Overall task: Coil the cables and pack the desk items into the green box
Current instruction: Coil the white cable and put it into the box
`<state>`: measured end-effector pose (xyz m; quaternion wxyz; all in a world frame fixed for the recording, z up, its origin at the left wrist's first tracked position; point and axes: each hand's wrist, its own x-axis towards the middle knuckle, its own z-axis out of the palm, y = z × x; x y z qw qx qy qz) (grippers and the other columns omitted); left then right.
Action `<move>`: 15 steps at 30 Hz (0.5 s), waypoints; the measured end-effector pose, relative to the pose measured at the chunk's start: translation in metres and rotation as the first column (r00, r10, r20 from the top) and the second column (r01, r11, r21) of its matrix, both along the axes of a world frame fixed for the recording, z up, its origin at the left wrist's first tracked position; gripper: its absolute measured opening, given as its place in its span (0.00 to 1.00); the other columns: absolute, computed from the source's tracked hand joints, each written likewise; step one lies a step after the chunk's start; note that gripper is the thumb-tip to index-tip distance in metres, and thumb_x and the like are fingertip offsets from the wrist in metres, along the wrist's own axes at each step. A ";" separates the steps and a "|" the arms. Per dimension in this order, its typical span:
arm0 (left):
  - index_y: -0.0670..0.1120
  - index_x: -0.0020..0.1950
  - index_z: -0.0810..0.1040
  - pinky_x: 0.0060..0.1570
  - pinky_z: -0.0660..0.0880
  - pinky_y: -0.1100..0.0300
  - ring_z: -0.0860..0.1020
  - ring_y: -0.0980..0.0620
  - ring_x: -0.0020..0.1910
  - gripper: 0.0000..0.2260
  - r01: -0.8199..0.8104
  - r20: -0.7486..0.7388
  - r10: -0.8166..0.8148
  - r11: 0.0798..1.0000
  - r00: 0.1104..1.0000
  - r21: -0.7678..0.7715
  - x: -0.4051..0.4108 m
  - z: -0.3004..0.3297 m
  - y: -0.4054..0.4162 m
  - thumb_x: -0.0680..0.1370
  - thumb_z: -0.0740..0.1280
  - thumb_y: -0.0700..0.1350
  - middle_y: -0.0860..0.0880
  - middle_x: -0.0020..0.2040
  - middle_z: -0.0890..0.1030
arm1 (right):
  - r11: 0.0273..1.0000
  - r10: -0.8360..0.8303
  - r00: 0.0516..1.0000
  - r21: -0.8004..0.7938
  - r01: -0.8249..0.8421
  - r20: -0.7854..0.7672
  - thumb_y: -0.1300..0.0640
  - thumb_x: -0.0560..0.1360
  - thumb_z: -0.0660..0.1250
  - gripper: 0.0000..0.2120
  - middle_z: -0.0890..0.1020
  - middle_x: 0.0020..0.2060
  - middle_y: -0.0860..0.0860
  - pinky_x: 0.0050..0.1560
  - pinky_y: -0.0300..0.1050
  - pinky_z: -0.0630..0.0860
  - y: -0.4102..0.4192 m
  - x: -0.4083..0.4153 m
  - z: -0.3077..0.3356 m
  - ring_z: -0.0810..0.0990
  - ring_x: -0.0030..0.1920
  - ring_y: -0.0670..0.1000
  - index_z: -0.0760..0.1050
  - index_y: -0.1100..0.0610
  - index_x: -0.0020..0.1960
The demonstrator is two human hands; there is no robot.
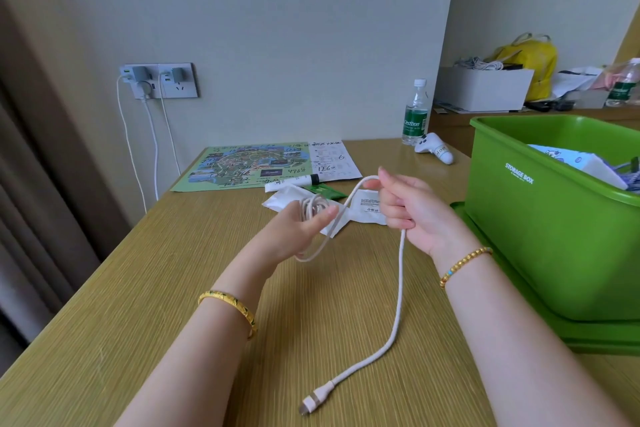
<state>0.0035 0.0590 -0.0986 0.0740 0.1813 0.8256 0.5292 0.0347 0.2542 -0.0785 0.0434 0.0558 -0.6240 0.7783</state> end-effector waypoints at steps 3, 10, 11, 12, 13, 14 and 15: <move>0.50 0.43 0.74 0.36 0.71 0.71 0.72 0.62 0.32 0.10 0.182 -0.050 -0.183 0.983 0.982 -0.021 0.004 0.000 0.004 0.73 0.69 0.55 0.57 0.35 0.75 | 0.997 0.075 0.997 -0.021 -0.076 -0.022 0.54 0.79 0.59 0.13 0.60 0.22 0.44 0.18 0.33 0.53 0.000 -0.001 -0.002 0.56 0.21 0.41 0.79 0.61 0.48; 0.51 0.46 0.70 0.37 0.67 0.64 0.71 0.59 0.37 0.09 0.028 -0.081 -0.043 0.983 0.996 -0.180 0.004 -0.007 0.007 0.74 0.68 0.52 0.55 0.39 0.73 | 0.982 0.173 0.984 -0.064 -0.176 -0.046 0.55 0.78 0.60 0.12 0.61 0.23 0.44 0.18 0.32 0.57 -0.003 0.000 -0.002 0.57 0.21 0.41 0.77 0.61 0.55; 0.49 0.48 0.71 0.38 0.69 0.63 0.72 0.58 0.37 0.08 0.018 -0.098 -0.035 0.985 0.995 -0.174 0.005 -0.007 0.007 0.75 0.67 0.51 0.54 0.40 0.74 | 0.981 0.175 0.983 -0.074 -0.179 -0.050 0.55 0.78 0.59 0.12 0.61 0.23 0.44 0.18 0.32 0.57 -0.003 0.000 -0.002 0.57 0.21 0.41 0.78 0.60 0.55; 0.47 0.51 0.71 0.40 0.70 0.62 0.73 0.57 0.38 0.09 0.013 -0.109 -0.032 0.986 0.994 -0.166 0.005 -0.007 0.007 0.76 0.66 0.50 0.53 0.40 0.74 | 0.981 0.176 0.983 -0.078 -0.179 -0.053 0.56 0.78 0.59 0.12 0.61 0.23 0.44 0.18 0.32 0.56 -0.003 0.001 -0.002 0.57 0.21 0.41 0.77 0.60 0.56; 0.45 0.53 0.71 0.42 0.71 0.60 0.74 0.55 0.39 0.10 0.021 -0.104 -0.037 0.989 0.994 -0.149 0.005 -0.006 0.007 0.77 0.65 0.49 0.52 0.41 0.75 | 0.980 0.177 0.983 -0.078 -0.181 -0.056 0.56 0.78 0.59 0.12 0.61 0.24 0.44 0.18 0.32 0.56 -0.004 0.001 -0.002 0.57 0.21 0.41 0.77 0.60 0.56; 0.44 0.55 0.71 0.43 0.73 0.60 0.76 0.54 0.39 0.10 0.044 -0.082 -0.054 0.992 0.995 -0.116 0.006 -0.006 0.006 0.77 0.64 0.47 0.50 0.42 0.76 | 0.980 0.180 0.982 -0.078 -0.184 -0.057 0.56 0.78 0.59 0.13 0.61 0.24 0.44 0.18 0.32 0.56 -0.005 0.001 -0.002 0.57 0.21 0.41 0.77 0.59 0.57; 0.44 0.56 0.71 0.41 0.75 0.61 0.78 0.55 0.38 0.10 0.078 -0.055 -0.082 0.994 0.995 -0.070 0.008 -0.004 0.007 0.78 0.63 0.46 0.50 0.44 0.76 | 0.979 0.186 0.981 -0.079 -0.190 -0.059 0.57 0.78 0.59 0.13 0.61 0.24 0.44 0.18 0.32 0.56 -0.005 0.001 -0.002 0.57 0.21 0.41 0.77 0.58 0.58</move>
